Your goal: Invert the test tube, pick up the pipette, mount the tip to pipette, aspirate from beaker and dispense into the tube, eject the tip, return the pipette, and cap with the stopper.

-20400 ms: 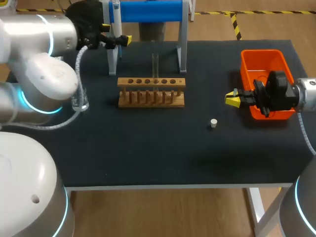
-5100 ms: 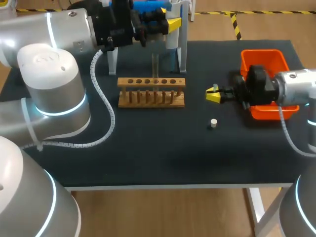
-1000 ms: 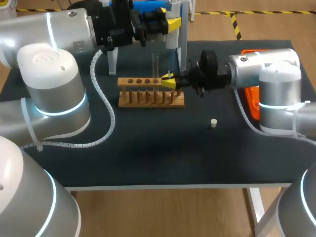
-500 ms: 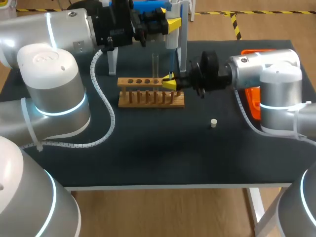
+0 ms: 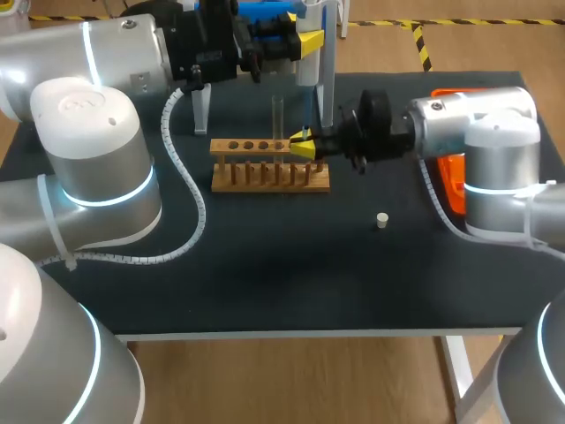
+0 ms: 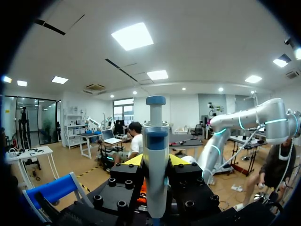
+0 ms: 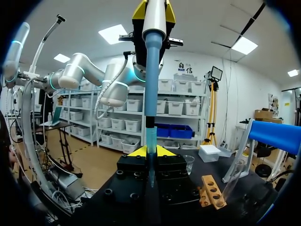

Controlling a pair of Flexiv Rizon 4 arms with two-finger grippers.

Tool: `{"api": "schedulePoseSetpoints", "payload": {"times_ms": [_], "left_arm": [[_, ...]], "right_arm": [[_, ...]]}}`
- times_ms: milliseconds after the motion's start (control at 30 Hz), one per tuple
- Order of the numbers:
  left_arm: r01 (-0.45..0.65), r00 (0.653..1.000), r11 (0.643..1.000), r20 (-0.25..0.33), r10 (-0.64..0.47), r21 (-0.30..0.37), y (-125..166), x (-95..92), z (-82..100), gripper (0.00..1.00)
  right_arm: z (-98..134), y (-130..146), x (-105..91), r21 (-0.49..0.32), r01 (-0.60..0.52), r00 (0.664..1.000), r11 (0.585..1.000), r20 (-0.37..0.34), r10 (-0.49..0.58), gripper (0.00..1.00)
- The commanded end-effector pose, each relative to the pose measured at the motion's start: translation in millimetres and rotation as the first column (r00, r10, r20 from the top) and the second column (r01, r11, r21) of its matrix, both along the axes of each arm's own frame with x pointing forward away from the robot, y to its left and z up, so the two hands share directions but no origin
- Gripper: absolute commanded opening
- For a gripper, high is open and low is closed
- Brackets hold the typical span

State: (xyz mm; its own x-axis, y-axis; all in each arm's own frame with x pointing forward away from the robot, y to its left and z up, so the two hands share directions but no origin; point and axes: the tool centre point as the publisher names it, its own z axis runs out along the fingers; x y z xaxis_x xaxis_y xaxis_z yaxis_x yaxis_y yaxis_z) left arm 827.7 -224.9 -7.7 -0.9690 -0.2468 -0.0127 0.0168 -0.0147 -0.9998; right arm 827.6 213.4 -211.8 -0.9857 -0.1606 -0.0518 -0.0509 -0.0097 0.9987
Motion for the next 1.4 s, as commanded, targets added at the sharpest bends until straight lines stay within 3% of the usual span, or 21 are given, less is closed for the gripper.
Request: {"api": "schedulePoseSetpoints", "payload": {"times_ms": [33,1400], "left_arm": [[-0.003,1.000,1.000,0.001,0.003,-0.002,-1.0,-0.5,-2.2,0.00],[-0.003,1.000,1.000,0.001,0.003,-0.002,-1.0,-0.5,-2.2,0.00]], "right_arm": [[1.6,-2.6,-0.4,-0.001,0.004,1.000,1.000,0.000,-0.004,0.00],[-1.0,-10.2,0.4,-0.014,0.013,1.000,1.000,0.008,-0.013,0.00]]}}
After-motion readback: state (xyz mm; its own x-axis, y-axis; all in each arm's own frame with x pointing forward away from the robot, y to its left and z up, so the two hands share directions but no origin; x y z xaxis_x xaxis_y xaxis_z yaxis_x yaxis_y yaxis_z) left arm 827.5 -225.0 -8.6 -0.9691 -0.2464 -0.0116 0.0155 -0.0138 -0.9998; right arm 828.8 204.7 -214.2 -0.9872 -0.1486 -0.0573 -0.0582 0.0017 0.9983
